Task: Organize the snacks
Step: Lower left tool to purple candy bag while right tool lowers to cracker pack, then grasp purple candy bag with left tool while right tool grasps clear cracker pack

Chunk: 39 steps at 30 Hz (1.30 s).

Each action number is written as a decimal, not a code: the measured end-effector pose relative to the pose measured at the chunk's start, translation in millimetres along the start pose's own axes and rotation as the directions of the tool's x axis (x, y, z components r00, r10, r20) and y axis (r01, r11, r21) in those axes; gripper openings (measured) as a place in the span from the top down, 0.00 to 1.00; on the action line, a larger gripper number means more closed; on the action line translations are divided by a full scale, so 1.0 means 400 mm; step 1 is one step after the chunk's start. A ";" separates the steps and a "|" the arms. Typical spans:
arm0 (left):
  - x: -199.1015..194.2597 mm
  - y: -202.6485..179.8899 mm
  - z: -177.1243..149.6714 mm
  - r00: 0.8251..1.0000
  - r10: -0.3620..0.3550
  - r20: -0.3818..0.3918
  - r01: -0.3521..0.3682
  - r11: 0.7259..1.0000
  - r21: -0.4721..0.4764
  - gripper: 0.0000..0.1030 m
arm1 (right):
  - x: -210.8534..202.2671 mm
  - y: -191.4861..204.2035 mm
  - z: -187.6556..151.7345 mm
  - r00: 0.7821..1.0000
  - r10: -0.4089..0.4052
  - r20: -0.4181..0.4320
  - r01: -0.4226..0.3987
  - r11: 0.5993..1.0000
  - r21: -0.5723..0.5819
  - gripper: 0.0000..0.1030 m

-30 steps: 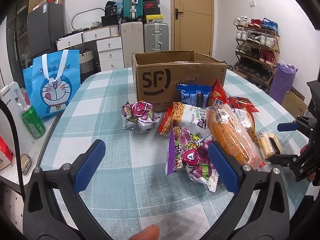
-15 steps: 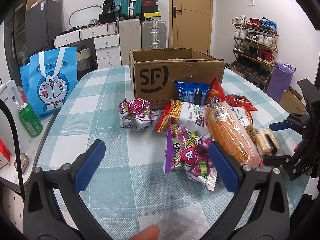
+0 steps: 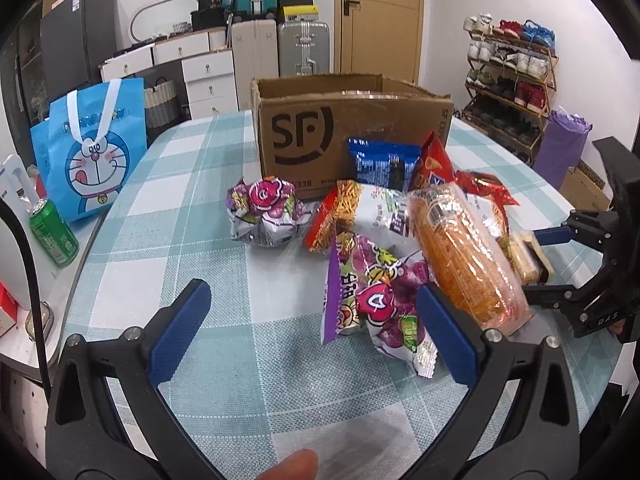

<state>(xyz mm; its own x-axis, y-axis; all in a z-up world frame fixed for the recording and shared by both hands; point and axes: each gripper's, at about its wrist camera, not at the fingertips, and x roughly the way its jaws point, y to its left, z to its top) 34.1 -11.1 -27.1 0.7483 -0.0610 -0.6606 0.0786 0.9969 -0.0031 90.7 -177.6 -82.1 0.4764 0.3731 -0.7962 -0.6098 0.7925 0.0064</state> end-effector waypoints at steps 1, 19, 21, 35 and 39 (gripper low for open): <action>0.007 -0.001 0.000 1.000 -0.005 -0.010 0.005 1.000 0.002 0.01 | -0.001 0.000 -0.002 1.000 0.002 0.002 -0.002 1.000 0.000 0.21; 0.138 -0.017 0.016 0.954 -0.253 -0.160 0.240 0.966 -0.095 0.53 | -0.044 -0.014 -0.037 0.999 0.012 0.039 -0.014 0.998 0.056 0.32; 0.138 -0.023 0.017 0.959 -0.239 -0.155 0.229 0.970 -0.076 0.55 | -0.043 -0.019 -0.035 0.999 0.017 0.032 -0.019 0.998 0.065 0.29; 0.061 0.012 0.005 0.966 -0.227 -0.123 0.218 0.972 -0.084 0.56 | 0.008 -0.029 0.024 0.999 0.021 -0.028 -0.022 0.999 -0.030 0.07; 0.044 0.023 0.002 0.970 -0.220 -0.104 0.211 0.974 -0.087 0.56 | 0.009 -0.030 0.023 0.997 0.069 -0.027 -0.070 0.997 -0.033 0.23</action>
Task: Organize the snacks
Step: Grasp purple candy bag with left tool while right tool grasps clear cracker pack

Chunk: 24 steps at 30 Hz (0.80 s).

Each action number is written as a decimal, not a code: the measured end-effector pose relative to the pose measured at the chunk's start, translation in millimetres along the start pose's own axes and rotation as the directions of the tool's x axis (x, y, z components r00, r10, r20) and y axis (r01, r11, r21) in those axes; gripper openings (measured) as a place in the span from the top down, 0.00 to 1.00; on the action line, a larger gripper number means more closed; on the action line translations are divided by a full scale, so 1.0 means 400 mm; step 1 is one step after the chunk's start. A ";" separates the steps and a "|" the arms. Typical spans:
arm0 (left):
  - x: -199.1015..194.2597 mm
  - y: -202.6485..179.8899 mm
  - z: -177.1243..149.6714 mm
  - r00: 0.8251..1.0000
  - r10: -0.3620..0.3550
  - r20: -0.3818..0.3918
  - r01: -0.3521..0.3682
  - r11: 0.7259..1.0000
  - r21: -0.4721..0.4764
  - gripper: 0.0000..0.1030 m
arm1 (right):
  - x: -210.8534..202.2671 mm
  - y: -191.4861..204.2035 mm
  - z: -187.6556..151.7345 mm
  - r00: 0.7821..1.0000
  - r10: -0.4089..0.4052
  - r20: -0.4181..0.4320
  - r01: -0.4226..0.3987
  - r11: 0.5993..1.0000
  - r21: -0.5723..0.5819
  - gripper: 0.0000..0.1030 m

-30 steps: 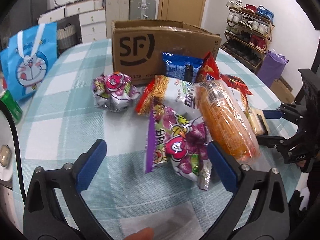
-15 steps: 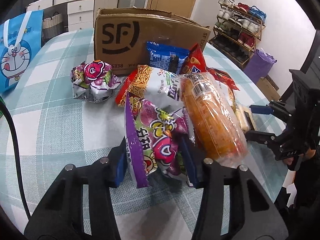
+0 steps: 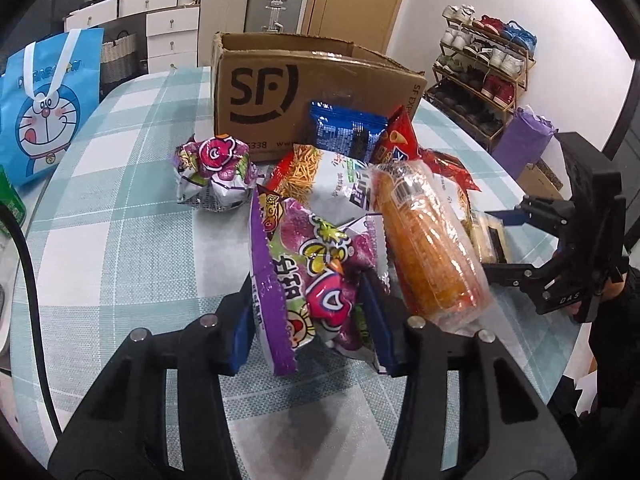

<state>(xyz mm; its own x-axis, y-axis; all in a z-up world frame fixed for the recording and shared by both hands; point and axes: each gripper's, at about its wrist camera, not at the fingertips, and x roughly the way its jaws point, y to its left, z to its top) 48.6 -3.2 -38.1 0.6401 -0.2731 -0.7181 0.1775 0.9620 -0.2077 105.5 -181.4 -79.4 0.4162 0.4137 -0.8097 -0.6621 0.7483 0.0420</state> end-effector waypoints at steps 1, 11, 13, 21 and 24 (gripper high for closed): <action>-0.003 0.000 -0.002 1.000 0.001 0.005 -0.001 1.000 0.000 0.56 | -0.005 0.006 -0.005 1.000 -0.005 0.008 0.005 1.000 -0.002 0.24; -0.060 -0.004 0.008 0.998 0.017 0.068 -0.017 1.000 0.005 0.56 | -0.086 0.018 -0.039 0.991 -0.028 0.127 0.021 0.998 0.055 0.32; -0.080 -0.005 0.014 0.995 0.027 0.092 -0.027 1.000 0.006 0.56 | -0.109 0.027 -0.033 0.987 -0.048 0.155 0.040 0.998 0.057 0.32; -0.172 -0.010 0.047 0.975 0.103 0.198 -0.108 0.994 0.015 0.56 | -0.236 0.064 0.028 0.947 -0.114 0.301 0.095 0.992 0.078 0.32; -0.210 -0.012 0.070 0.962 0.128 0.240 -0.136 0.991 0.017 0.56 | -0.279 0.073 0.062 0.926 -0.138 0.351 0.112 0.989 0.093 0.32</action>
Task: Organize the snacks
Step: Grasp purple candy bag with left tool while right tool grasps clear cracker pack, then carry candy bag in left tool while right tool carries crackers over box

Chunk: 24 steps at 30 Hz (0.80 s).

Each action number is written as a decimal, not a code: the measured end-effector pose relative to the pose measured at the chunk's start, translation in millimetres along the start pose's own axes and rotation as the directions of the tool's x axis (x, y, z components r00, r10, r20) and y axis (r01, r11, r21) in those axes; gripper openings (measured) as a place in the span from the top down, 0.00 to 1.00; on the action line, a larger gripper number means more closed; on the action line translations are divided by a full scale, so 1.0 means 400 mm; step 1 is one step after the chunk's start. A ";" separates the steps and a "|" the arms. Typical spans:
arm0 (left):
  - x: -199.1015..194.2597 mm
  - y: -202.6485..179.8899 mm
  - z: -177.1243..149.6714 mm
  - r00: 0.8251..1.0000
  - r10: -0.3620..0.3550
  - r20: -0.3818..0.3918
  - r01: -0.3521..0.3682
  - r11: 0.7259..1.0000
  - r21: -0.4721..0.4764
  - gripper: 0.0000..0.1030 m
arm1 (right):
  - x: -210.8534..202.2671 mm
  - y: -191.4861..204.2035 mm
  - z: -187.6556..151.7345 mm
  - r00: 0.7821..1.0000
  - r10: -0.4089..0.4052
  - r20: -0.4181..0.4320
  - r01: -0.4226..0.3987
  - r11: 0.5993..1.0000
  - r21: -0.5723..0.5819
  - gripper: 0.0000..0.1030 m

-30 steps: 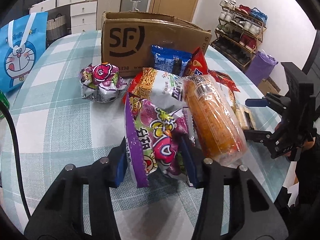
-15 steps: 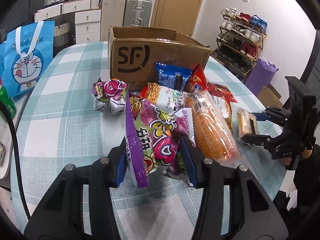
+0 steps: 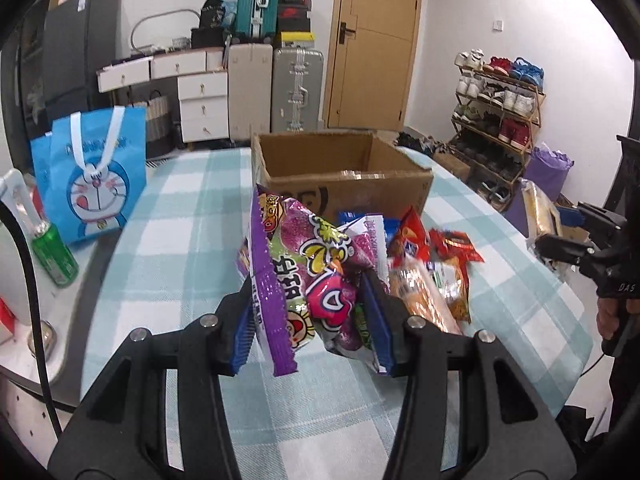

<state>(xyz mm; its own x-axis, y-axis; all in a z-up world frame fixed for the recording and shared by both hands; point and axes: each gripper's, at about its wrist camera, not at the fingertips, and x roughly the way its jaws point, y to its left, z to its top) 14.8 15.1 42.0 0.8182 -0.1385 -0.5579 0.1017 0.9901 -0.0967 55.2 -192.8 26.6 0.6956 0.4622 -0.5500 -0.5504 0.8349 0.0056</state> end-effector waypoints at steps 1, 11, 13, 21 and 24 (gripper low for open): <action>-0.007 0.002 0.011 1.000 0.009 0.012 -0.009 1.000 0.002 0.56 | -0.005 0.002 0.015 1.000 -0.008 0.018 0.008 1.000 0.002 0.32; -0.036 0.000 0.124 0.991 0.072 0.109 -0.076 0.997 0.033 0.56 | 0.007 0.011 0.125 0.993 -0.033 0.115 0.025 0.998 0.064 0.31; -0.033 -0.002 0.142 0.990 0.082 0.118 -0.087 0.996 0.035 0.56 | 0.022 0.013 0.143 0.991 -0.042 0.123 0.033 0.996 0.077 0.31; 0.058 -0.028 0.214 0.988 0.097 0.117 -0.102 0.994 0.032 0.56 | 0.101 0.005 0.200 0.990 -0.040 0.139 0.022 0.991 0.132 0.31; 0.094 -0.031 0.233 0.991 0.084 0.107 -0.087 0.996 0.027 0.56 | 0.135 0.002 0.216 0.990 -0.039 0.138 0.018 0.989 0.148 0.31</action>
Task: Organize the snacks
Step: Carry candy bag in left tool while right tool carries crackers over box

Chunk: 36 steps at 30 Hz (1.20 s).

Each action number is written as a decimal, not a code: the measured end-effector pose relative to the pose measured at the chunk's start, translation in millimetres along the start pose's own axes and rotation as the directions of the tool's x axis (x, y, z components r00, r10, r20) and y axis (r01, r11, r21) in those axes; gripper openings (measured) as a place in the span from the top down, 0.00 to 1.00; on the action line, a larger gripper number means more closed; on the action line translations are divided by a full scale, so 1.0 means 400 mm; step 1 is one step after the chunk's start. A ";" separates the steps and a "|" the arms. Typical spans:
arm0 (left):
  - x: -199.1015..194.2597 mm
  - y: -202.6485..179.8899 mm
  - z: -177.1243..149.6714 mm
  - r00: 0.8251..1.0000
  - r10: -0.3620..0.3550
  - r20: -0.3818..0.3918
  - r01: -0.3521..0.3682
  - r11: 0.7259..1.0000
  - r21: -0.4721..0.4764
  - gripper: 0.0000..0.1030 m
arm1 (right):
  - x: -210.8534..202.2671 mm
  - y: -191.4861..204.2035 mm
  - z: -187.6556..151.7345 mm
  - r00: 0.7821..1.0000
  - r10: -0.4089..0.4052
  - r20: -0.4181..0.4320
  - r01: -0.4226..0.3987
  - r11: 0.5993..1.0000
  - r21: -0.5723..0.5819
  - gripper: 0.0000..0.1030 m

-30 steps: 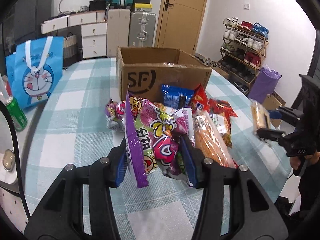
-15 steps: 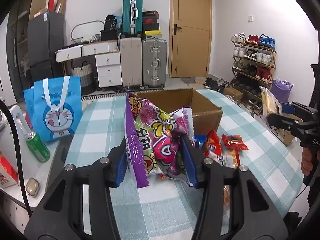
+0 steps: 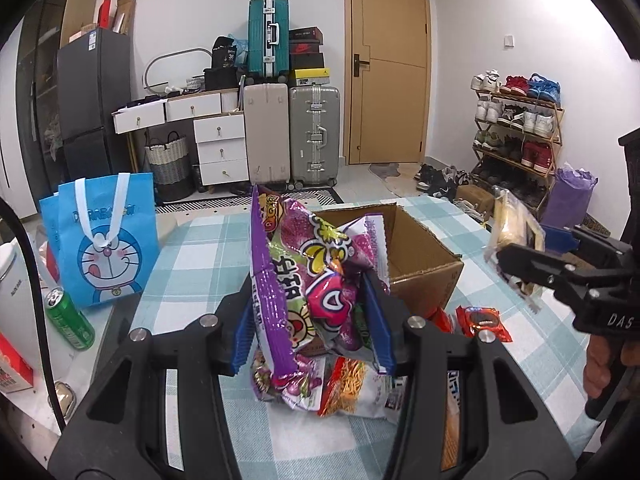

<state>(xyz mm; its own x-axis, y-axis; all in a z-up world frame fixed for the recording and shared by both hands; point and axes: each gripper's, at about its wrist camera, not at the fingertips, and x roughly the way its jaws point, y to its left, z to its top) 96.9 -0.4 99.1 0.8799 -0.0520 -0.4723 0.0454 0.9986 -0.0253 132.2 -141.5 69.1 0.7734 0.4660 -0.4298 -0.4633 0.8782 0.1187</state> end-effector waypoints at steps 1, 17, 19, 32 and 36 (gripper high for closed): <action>0.014 -0.001 0.004 1.000 -0.002 -0.005 0.002 1.000 0.000 0.56 | 0.015 0.000 0.005 1.000 0.000 -0.002 0.000 1.000 0.005 0.31; 0.216 0.003 0.070 0.998 -0.023 -0.060 0.023 1.000 -0.013 0.56 | 0.179 -0.051 0.063 0.996 0.019 -0.087 -0.011 0.996 0.084 0.31; 0.234 0.010 0.072 0.997 -0.016 -0.069 0.016 1.000 -0.011 0.56 | 0.203 -0.059 0.064 0.994 0.023 -0.102 -0.014 0.996 0.089 0.31; 0.316 0.021 0.066 0.994 -0.001 -0.107 0.001 1.000 0.004 0.56 | 0.290 -0.095 0.055 0.991 0.021 -0.135 -0.004 0.992 0.124 0.31; 0.324 0.016 0.059 0.994 -0.004 -0.111 0.006 1.000 0.015 0.56 | 0.299 -0.093 0.052 0.989 0.011 -0.149 0.005 0.994 0.107 0.31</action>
<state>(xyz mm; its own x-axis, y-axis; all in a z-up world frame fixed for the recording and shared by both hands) 222.4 -0.8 58.6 0.8216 -0.0560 -0.5673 0.0576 0.9982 -0.0151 251.0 -115.9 31.9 0.6953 0.4544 -0.5569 -0.4103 0.8871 0.2116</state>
